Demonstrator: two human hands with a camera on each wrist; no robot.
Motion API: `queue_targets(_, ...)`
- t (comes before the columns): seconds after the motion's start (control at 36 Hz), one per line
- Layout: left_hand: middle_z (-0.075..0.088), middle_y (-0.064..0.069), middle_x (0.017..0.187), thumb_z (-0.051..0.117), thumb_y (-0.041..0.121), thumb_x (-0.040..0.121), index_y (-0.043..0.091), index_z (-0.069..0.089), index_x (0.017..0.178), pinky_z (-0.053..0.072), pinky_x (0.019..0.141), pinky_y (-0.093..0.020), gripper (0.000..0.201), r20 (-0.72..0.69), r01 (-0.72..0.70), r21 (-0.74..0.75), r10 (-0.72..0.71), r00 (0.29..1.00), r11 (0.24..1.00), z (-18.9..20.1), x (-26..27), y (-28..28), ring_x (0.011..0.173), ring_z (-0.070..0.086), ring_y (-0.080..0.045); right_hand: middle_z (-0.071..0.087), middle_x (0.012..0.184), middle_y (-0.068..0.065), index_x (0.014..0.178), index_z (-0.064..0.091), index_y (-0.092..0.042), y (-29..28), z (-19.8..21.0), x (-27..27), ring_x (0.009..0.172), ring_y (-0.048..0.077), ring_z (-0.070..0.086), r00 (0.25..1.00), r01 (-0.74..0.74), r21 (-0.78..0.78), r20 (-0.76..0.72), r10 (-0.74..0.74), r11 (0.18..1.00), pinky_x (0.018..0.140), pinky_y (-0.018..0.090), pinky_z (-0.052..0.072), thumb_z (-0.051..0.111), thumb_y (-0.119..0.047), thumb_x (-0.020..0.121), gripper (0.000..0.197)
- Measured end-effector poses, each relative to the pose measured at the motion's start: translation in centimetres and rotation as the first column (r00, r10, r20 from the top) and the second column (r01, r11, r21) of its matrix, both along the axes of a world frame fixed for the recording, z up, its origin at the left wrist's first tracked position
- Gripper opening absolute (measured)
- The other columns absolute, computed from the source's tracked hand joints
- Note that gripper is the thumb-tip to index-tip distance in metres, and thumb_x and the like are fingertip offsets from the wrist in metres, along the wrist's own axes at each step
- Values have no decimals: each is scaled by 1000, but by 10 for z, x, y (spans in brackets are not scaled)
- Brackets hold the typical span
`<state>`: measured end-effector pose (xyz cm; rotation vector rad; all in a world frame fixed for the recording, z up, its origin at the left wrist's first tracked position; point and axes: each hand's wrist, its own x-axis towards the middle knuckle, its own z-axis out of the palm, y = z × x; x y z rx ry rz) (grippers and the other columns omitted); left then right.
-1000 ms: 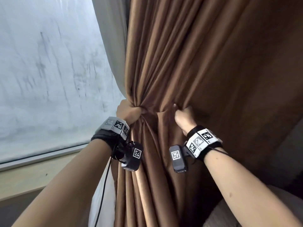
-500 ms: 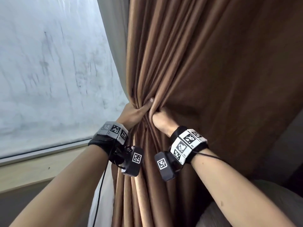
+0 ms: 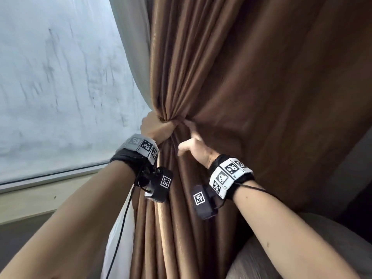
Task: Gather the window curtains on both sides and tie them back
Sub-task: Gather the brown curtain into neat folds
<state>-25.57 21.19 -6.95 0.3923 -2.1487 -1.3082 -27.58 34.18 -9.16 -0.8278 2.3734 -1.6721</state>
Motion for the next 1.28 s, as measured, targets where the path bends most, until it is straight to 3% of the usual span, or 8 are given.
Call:
queue_targets(0.17, 67, -14, 115, 76, 36, 72, 12, 66, 115, 48, 90, -31, 50, 36, -55, -14, 56, 998, 998, 0, -1, 4, 109, 61, -33, 67, 85, -1, 95, 68, -10, 30, -4, -34, 76, 7, 62, 903, 425, -387, 113, -415, 818, 77, 20, 48, 69, -7, 69, 27)
queue_targets(0.28, 66, -13, 117, 76, 34, 74, 10, 63, 118, 43, 83, -26, 52, 45, -65, 1, 65, 997, 998, -2, -4, -1, 110, 60, -33, 58, 123, 13, 124, 48, -12, 74, -20, -69, 112, 28, 58, 589, 799, -242, 133, -797, 551, 100, 35, 44, 77, -46, 57, 81)
queue_targets(0.36, 65, -14, 117, 75, 30, 76, 8, 63, 119, 41, 81, -26, 50, 45, -45, 14, 44, 998, 999, 0, -2, -1, 109, 60, -33, 47, 138, 20, 137, 29, -7, 89, -35, -81, 127, 35, 48, 528, 849, -66, 136, -839, 524, 109, 44, 36, 67, -76, 32, 131)
queue_targets(0.5, 64, -13, 120, 75, 28, 78, 8, 62, 122, 41, 84, -25, 51, 55, -17, 30, 15, 998, 999, 2, 0, -1, 112, 58, -32, 61, 129, 6, 132, 50, -10, 98, -57, -103, 118, 21, 59, 576, 816, -129, 270, -771, 564, 106, 39, 43, 78, -79, 18, 137)
queue_targets(0.67, 63, -10, 123, 77, 32, 76, 10, 60, 126, 40, 85, -24, 57, 50, -6, 70, 2, 999, 998, 0, 0, 1, 115, 58, -30, 68, 94, 7, 83, 61, -14, 62, -25, -75, 86, 21, 63, 702, 705, -290, 153, -696, 647, 89, 46, 52, 79, -18, 57, 32)
queue_targets(0.81, 66, -7, 117, 80, 36, 71, 14, 63, 122, 41, 83, -24, 58, 51, -3, 75, 0, 999, 997, -2, -1, 3, 109, 61, -26, 68, 90, 19, 86, 62, -6, 14, -8, -49, 87, 35, 63, 699, 661, -286, -103, -708, 694, 79, 42, 47, 65, -6, 70, 15)
queue_targets(0.97, 66, -6, 114, 77, 35, 72, 15, 63, 123, 41, 81, -25, 56, 62, 24, 30, -26, 998, 999, -5, 2, 3, 105, 61, -26, 59, 118, 23, 117, 57, 4, -23, 0, -28, 110, 39, 54, 649, 646, -132, -424, -631, 752, 89, 41, 41, 61, 0, 69, 48)
queue_targets(1.28, 67, -8, 111, 73, 29, 76, 15, 65, 118, 49, 91, -34, 45, 84, -1, 50, -3, 996, 999, -2, 0, -7, 105, 62, -28, 54, 128, 14, 124, 50, -6, -14, 15, 2, 122, 30, 47, 902, 277, 54, -359, -240, 959, 108, 35, 36, 50, -9, 60, 64)
